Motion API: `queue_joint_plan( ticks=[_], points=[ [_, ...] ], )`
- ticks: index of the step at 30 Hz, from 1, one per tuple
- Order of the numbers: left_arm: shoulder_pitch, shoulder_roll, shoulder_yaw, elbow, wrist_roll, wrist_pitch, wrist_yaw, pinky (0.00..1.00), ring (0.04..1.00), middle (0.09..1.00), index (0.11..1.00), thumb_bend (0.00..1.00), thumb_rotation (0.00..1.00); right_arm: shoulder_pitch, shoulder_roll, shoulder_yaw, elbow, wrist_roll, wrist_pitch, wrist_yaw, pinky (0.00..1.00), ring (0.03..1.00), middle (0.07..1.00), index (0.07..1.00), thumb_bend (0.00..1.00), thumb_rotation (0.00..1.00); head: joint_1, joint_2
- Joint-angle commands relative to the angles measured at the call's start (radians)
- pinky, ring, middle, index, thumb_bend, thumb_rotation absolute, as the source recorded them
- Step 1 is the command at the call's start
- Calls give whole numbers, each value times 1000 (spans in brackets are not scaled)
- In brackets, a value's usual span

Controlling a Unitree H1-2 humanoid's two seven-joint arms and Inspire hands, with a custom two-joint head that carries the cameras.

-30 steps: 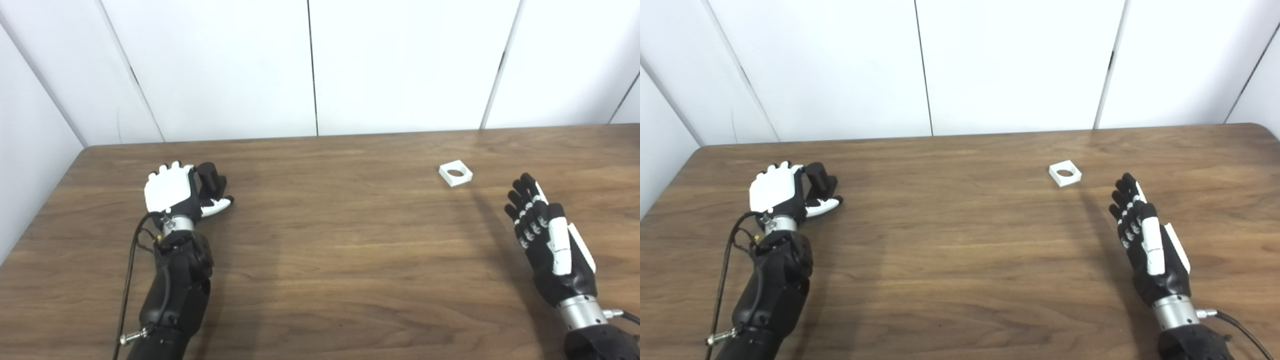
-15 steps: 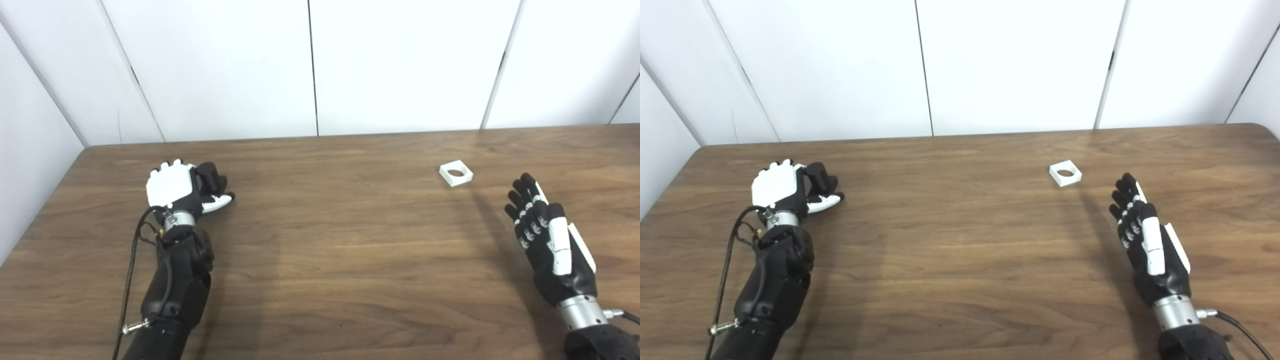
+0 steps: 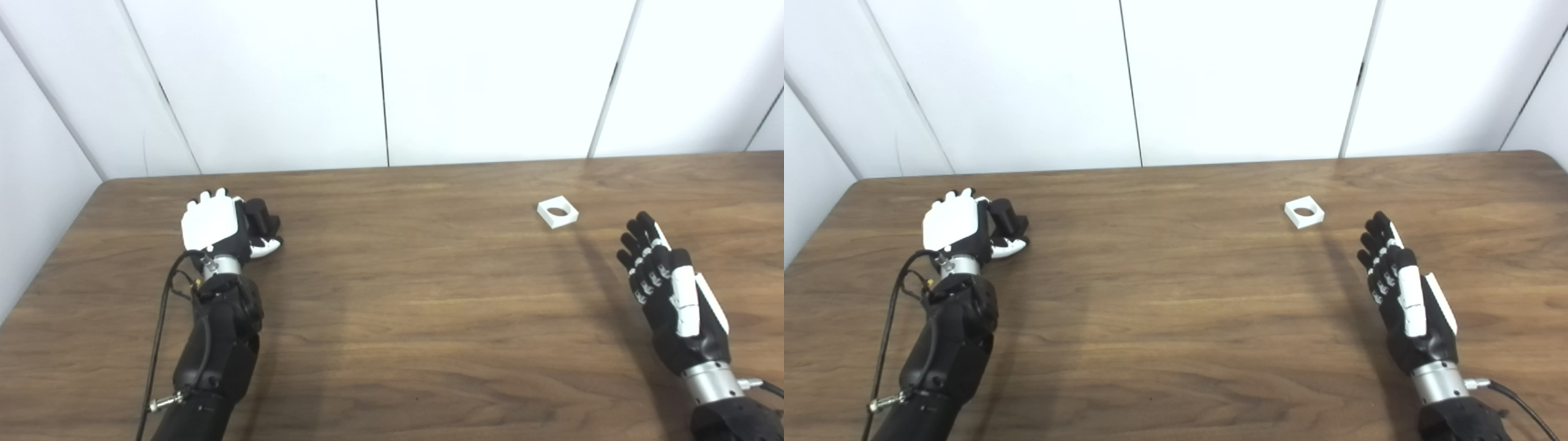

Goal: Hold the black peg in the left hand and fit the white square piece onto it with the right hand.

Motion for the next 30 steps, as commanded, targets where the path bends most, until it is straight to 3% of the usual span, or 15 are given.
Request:
queue_joint_plan(
  ticks=[1, 22, 25, 30],
  points=[
    [-4, 21, 11, -16, -4, 15, 20, 1000, 1000, 950, 659, 783, 234, 62, 20, 13, 74, 10, -22, 15, 1000, 1000, 1000, 1000, 626, 1000, 0, 3],
    [4, 23, -11, -25, -84, 14, 61, 1000, 1000, 955, 549, 775, 73, 62, 14, 12, 70, 15, -15, 13, 1000, 1000, 1000, 1000, 649, 1000, 0, 7],
    [5, 25, -19, -21, -95, 13, 73, 1000, 1000, 954, 498, 567, 62, 64, 16, 9, 69, 24, -14, 15, 1000, 1000, 1000, 1000, 643, 999, -1, 6],
    [8, 26, -29, -25, -118, 13, 85, 1000, 1000, 954, 488, 525, 58, 65, 16, 7, 68, 25, -10, 12, 1000, 1000, 1000, 1000, 642, 993, -2, 6]
  ],
)
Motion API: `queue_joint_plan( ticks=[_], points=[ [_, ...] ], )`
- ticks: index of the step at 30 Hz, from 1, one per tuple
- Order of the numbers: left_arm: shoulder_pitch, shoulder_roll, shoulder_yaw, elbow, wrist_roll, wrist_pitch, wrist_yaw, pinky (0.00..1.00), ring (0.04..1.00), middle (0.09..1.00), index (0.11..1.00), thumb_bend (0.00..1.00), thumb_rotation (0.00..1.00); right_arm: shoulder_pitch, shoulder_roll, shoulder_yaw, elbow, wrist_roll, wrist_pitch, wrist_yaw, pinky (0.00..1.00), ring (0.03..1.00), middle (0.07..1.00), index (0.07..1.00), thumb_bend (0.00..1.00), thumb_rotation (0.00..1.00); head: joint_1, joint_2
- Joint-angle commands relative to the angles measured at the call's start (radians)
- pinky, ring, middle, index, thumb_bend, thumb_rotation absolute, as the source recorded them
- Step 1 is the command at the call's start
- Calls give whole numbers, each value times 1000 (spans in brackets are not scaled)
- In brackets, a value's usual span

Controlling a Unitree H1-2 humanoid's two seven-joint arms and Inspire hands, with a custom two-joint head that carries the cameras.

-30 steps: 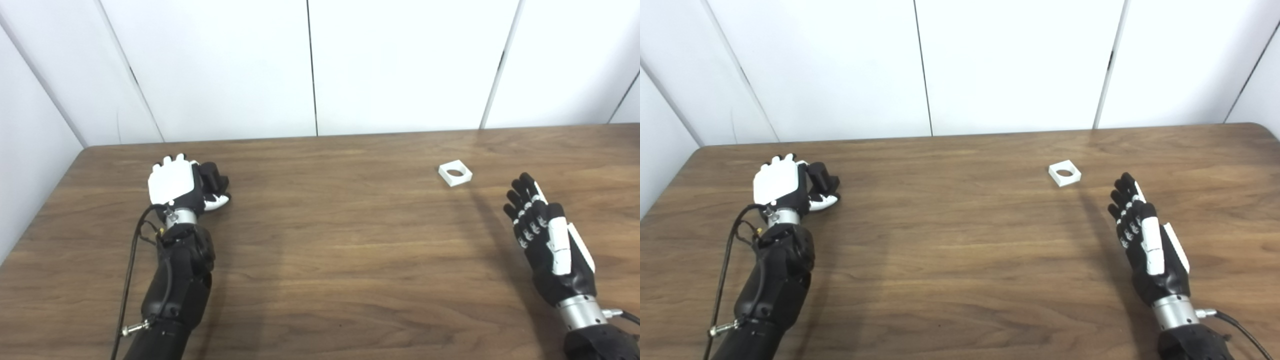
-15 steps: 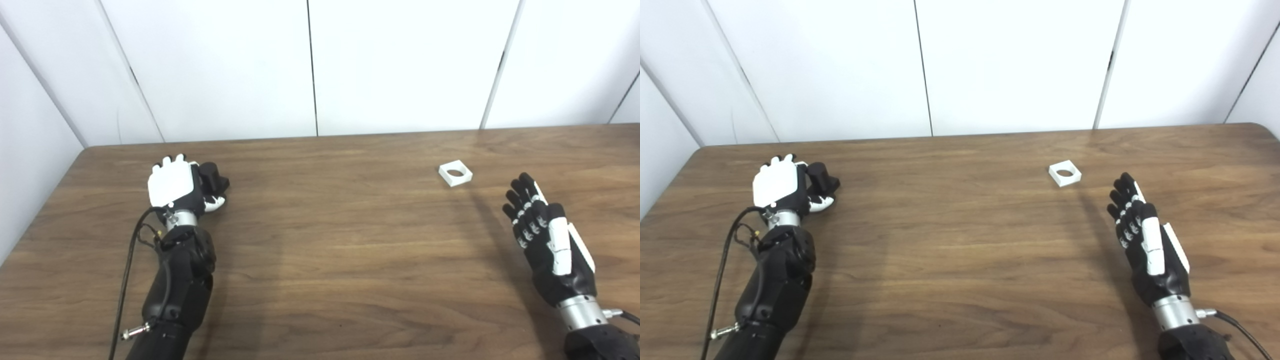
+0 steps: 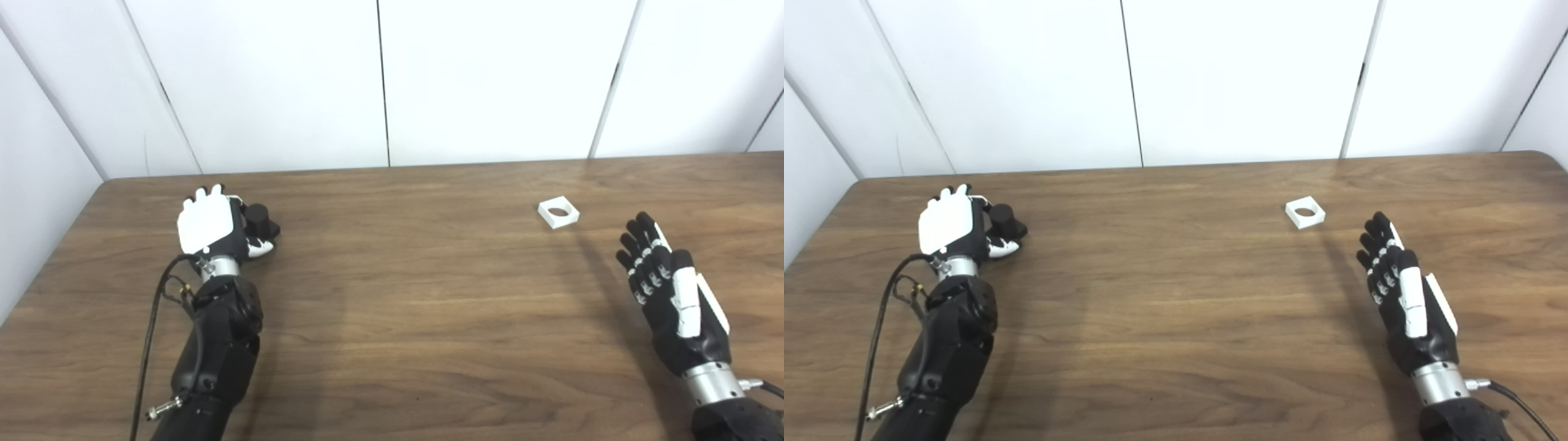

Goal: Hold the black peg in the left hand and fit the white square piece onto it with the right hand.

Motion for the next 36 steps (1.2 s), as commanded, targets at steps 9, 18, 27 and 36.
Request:
queue_joint_plan(
  ticks=[9, 18, 27, 36],
  points=[
    [20, 21, -34, -48, -47, 8, 21, 1000, 1000, 944, 489, 524, 58, 64, 19, 12, 56, 5, -3, 5, 1000, 1000, 1000, 1000, 651, 1000, 0, 2],
    [58, 14, -67, -134, -73, 0, 28, 1000, 1000, 934, 490, 524, 57, 66, 20, 17, 46, -6, 10, -1, 1000, 1000, 1000, 1000, 642, 1000, 2, 3],
    [92, 4, -108, -212, -75, 8, -1, 997, 1000, 935, 490, 523, 58, 64, 26, 23, 42, -29, 16, -9, 1000, 1000, 1000, 1000, 631, 1000, -3, 7],
    [147, -27, -130, -326, -106, -8, -32, 996, 1000, 921, 489, 523, 56, 64, 37, 35, 37, -32, 14, -2, 1000, 1000, 1000, 1000, 611, 1000, -13, 9]
  ],
)
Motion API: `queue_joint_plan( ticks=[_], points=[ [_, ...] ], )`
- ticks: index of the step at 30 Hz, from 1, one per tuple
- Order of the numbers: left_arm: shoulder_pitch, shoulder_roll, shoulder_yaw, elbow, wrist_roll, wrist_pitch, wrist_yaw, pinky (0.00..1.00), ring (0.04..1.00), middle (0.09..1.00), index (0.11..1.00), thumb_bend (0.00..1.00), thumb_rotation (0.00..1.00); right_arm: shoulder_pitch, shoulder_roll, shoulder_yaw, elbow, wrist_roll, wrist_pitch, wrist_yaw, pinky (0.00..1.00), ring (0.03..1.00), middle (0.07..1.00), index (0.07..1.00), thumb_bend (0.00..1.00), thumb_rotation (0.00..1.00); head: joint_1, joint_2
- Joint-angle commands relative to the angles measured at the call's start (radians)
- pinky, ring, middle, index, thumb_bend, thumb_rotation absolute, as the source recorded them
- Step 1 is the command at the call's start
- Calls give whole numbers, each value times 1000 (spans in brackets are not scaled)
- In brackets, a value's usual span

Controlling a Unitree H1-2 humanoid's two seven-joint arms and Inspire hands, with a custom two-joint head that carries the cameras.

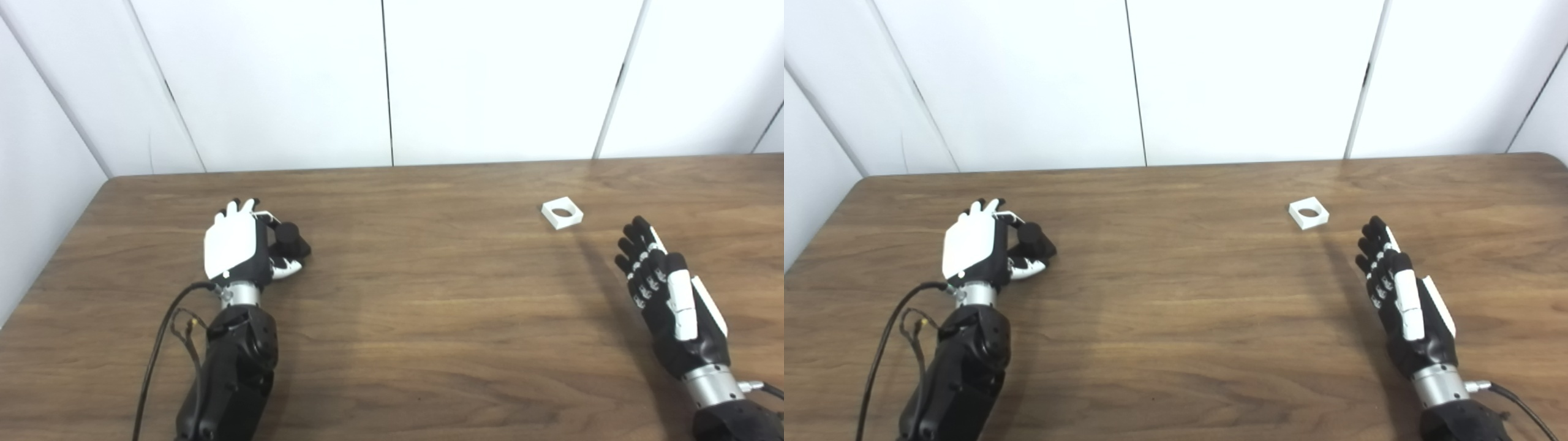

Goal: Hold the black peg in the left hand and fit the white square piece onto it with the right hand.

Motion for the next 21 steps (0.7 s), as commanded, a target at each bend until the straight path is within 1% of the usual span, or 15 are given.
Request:
queue_joint_plan(
  ticks=[1, 6, 11, 17, 21],
  points=[
    [-7, 0, -15, -50, 1, -12, -9, 997, 1000, 918, 489, 523, 56, 56, 42, 26, 51, 2, -8, -2, 1000, 1000, 1000, 1000, 612, 1000, -1, 1],
    [20, -11, -49, -113, 15, -9, -38, 999, 1000, 918, 489, 523, 57, 54, 45, 26, 51, -1, -5, -7, 1000, 1000, 1000, 1000, 609, 1000, -3, 0],
    [45, -24, -67, -166, 7, -13, -65, 999, 1000, 924, 489, 523, 59, 54, 45, 30, 47, -1, -1, -4, 1000, 1000, 1000, 1000, 603, 1000, -4, 0],
    [82, -48, -101, -253, 29, 2, -131, 984, 1000, 932, 490, 522, 62, 49, 48, 38, 41, -3, 9, -5, 1000, 1000, 1000, 1000, 593, 1000, -4, 3],
    [99, -64, -123, -295, 42, -1, -166, 972, 1000, 934, 490, 522, 62, 48, 53, 40, 42, -4, 9, -10, 1000, 1000, 1000, 1000, 597, 1000, -8, 5]
  ],
)
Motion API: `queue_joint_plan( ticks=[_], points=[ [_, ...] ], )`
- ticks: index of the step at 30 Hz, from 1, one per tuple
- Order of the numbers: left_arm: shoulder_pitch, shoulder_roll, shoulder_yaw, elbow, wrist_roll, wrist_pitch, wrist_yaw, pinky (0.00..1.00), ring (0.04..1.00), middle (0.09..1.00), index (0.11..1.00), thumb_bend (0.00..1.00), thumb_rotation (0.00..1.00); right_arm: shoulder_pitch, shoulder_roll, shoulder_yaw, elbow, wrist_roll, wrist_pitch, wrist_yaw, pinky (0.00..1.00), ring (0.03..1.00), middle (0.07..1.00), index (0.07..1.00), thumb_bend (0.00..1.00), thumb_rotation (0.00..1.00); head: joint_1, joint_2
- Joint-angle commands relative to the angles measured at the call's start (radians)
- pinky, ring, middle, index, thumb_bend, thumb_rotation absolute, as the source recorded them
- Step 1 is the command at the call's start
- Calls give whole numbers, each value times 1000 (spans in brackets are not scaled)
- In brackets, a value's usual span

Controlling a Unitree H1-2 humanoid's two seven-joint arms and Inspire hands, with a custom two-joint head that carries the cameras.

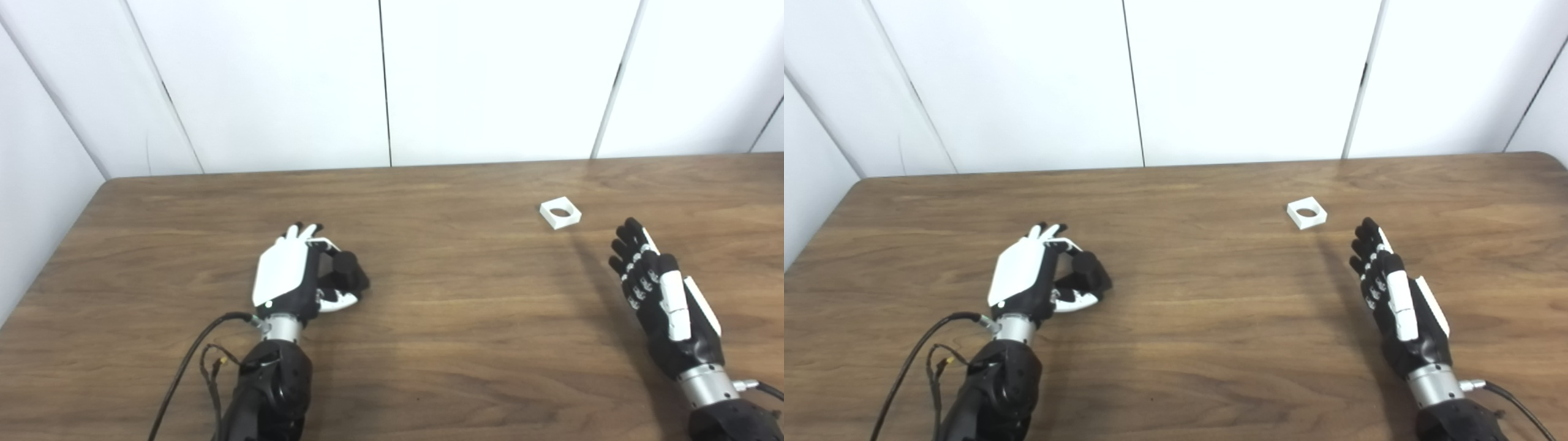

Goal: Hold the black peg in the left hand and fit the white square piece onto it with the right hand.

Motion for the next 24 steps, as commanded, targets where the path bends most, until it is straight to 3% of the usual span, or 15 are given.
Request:
queue_joint_plan(
  ticks=[1, 24],
  points=[
    [-20, -4, -15, -59, 37, 0, -18, 972, 1000, 934, 490, 522, 62, 50, 49, 26, 49, 5, -1, -7, 1000, 1000, 1000, 1000, 599, 1000, -2, 0],
    [88, -77, -145, -126, 30, -105, -67, 939, 1000, 918, 491, 519, 68, 73, 47, 28, 14, 11, 25, -12, 1000, 1000, 1000, 1000, 599, 1000, -18, 19]
  ],
)
